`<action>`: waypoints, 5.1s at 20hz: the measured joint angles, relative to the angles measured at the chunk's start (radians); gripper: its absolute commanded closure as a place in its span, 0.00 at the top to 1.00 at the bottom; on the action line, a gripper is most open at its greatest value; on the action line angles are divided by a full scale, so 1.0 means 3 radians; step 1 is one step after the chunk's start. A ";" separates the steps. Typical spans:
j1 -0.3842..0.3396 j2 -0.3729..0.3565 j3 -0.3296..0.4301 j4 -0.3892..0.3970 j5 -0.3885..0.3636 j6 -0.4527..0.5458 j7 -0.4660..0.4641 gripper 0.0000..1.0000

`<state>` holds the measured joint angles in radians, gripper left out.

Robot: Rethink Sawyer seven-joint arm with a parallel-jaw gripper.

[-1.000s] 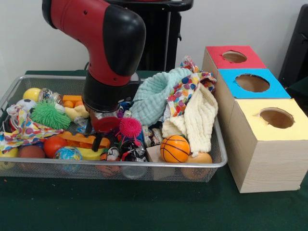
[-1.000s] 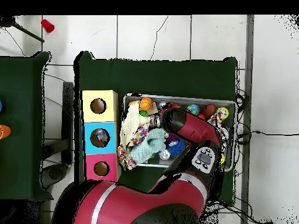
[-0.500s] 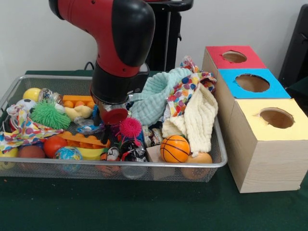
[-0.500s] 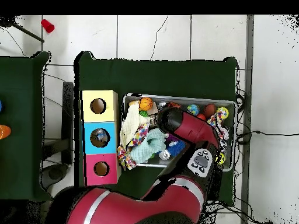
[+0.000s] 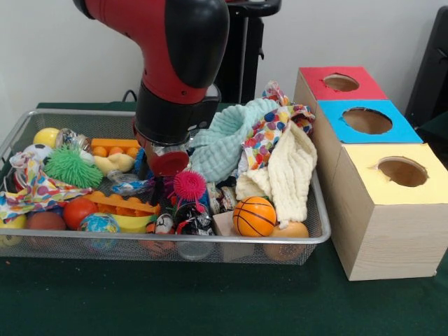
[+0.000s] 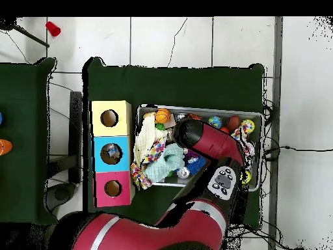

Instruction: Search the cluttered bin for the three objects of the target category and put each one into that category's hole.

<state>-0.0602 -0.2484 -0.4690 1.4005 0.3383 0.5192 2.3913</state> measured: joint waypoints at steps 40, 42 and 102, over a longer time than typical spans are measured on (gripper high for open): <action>0.0151 0.0111 -0.0102 0.0190 -0.0002 0.0331 0.0000 1.00; 0.0151 0.0123 -0.0137 0.0190 -0.0012 0.0331 0.0000 1.00; -0.0142 -0.0123 0.0014 0.0398 -0.0099 -0.0356 0.0000 1.00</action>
<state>-0.1027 -0.2854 -0.4648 1.5200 0.3086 0.4123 2.3913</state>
